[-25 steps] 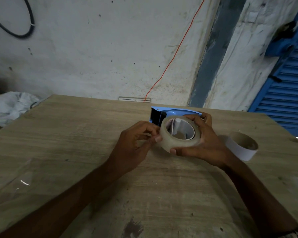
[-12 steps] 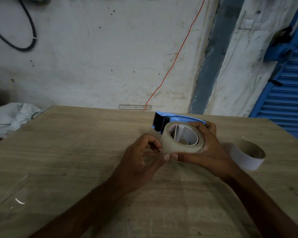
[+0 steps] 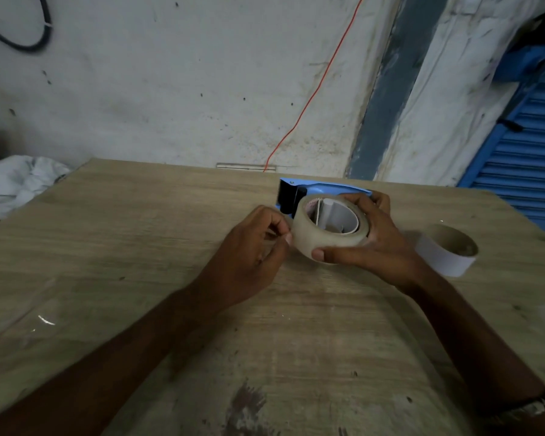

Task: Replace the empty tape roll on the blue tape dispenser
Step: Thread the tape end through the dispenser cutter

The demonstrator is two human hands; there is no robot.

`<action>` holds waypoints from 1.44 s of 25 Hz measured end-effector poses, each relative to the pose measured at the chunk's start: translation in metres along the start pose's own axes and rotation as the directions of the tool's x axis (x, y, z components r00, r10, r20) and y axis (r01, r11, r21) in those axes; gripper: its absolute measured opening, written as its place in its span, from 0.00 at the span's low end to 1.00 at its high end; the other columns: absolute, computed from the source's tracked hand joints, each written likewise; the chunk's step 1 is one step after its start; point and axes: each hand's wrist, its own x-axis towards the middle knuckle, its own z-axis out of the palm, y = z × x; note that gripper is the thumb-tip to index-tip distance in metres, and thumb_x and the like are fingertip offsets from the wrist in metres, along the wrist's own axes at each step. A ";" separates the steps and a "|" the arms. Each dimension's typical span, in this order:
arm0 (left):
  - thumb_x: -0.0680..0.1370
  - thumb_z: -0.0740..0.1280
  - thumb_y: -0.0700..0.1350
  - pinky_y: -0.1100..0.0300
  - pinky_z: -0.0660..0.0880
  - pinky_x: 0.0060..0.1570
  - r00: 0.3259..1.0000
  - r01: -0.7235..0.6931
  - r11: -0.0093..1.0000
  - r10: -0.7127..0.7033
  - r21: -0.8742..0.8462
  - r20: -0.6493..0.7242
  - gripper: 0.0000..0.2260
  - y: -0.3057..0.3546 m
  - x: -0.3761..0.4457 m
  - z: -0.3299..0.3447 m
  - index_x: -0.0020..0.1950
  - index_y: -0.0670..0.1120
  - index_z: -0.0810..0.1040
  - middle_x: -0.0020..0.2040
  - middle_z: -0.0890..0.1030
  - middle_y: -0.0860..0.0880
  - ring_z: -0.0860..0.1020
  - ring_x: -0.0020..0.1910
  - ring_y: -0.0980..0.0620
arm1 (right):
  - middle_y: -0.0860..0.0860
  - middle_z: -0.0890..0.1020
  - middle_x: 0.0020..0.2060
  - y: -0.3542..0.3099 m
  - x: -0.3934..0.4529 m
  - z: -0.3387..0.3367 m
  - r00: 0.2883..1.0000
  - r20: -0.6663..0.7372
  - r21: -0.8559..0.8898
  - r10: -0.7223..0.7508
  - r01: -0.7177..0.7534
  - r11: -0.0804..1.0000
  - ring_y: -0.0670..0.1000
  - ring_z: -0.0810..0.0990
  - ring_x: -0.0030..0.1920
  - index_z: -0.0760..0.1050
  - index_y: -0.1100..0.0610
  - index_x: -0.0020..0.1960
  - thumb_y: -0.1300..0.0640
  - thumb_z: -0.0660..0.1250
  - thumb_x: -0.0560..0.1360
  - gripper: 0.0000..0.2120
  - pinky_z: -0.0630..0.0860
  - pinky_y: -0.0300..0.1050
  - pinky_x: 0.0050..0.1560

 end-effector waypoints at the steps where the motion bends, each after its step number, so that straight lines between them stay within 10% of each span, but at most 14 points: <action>1: 0.79 0.69 0.37 0.56 0.79 0.50 0.999 -0.032 0.998 0.033 0.046 -0.013 0.02 0.001 0.000 -0.002 0.49 0.42 0.77 0.47 0.81 0.50 0.81 0.48 0.55 | 0.24 0.70 0.53 0.002 0.000 0.000 1.000 0.006 0.005 0.012 -0.012 1.000 0.50 0.68 0.72 0.75 0.36 0.59 0.54 0.89 0.59 0.36 0.70 0.27 0.68; 6: 0.78 0.69 0.37 0.54 0.82 0.47 0.979 -0.068 0.985 0.097 0.159 -0.182 0.02 0.005 0.009 -0.024 0.49 0.42 0.77 0.47 0.84 0.50 0.85 0.45 0.54 | 0.36 0.69 0.59 0.006 0.001 -0.005 0.990 0.109 0.014 0.091 -0.093 0.996 0.48 0.72 0.70 0.76 0.36 0.58 0.49 0.89 0.55 0.37 0.70 0.24 0.61; 9: 0.81 0.67 0.40 0.55 0.84 0.43 0.918 0.128 0.989 -0.145 -0.069 -0.369 0.03 0.007 0.020 -0.040 0.51 0.41 0.76 0.46 0.85 0.51 0.87 0.42 0.56 | 0.44 0.70 0.64 0.010 -0.002 -0.008 0.977 0.171 0.012 0.126 -0.130 0.991 0.40 0.73 0.67 0.77 0.38 0.61 0.42 0.85 0.51 0.40 0.70 0.19 0.57; 16: 0.75 0.74 0.56 0.64 0.79 0.47 0.934 0.351 0.918 -0.329 -0.184 0.142 0.14 0.003 0.004 -0.008 0.56 0.52 0.79 0.48 0.85 0.55 0.83 0.46 0.60 | 0.49 0.72 0.67 0.012 -0.001 -0.009 0.980 0.148 0.069 0.136 -0.148 0.987 0.32 0.75 0.60 0.79 0.41 0.64 0.40 0.84 0.52 0.41 0.73 0.25 0.56; 22: 0.75 0.77 0.45 0.53 0.81 0.50 0.940 0.334 0.900 -0.295 -0.280 0.175 0.06 -0.011 0.007 -0.003 0.45 0.46 0.82 0.46 0.85 0.51 0.84 0.48 0.53 | 0.40 0.71 0.63 0.008 -0.003 -0.011 0.972 0.196 0.084 0.126 -0.144 0.986 0.33 0.71 0.65 0.76 0.35 0.60 0.43 0.84 0.52 0.38 0.70 0.19 0.56; 28: 0.66 0.82 0.48 0.67 0.71 0.65 0.985 0.169 0.984 -0.167 -0.054 0.038 0.09 -0.015 0.010 -0.015 0.42 0.49 0.86 0.69 0.74 0.50 0.74 0.66 0.59 | 0.46 0.70 0.67 0.003 -0.001 -0.013 0.968 0.213 0.007 0.134 -0.139 0.990 0.26 0.73 0.59 0.75 0.36 0.64 0.42 0.85 0.52 0.41 0.72 0.19 0.56; 32: 0.68 0.82 0.41 0.61 0.75 0.61 0.971 0.210 0.946 -0.173 -0.247 0.164 0.08 -0.022 0.009 -0.014 0.41 0.41 0.85 0.53 0.83 0.46 0.81 0.58 0.53 | 0.45 0.68 0.71 -0.001 -0.002 -0.016 0.979 0.193 0.006 0.068 -0.070 0.998 0.29 0.73 0.65 0.74 0.40 0.71 0.41 0.86 0.51 0.50 0.73 0.22 0.60; 36: 0.67 0.82 0.37 0.60 0.77 0.62 0.975 0.209 0.942 -0.181 -0.264 0.126 0.08 -0.025 0.009 -0.011 0.40 0.40 0.85 0.59 0.82 0.43 0.81 0.62 0.52 | 0.43 0.60 0.72 0.003 0.000 -0.018 0.974 0.220 -0.092 0.049 -0.030 0.995 0.19 0.63 0.64 0.68 0.43 0.77 0.48 0.90 0.54 0.56 0.66 0.15 0.59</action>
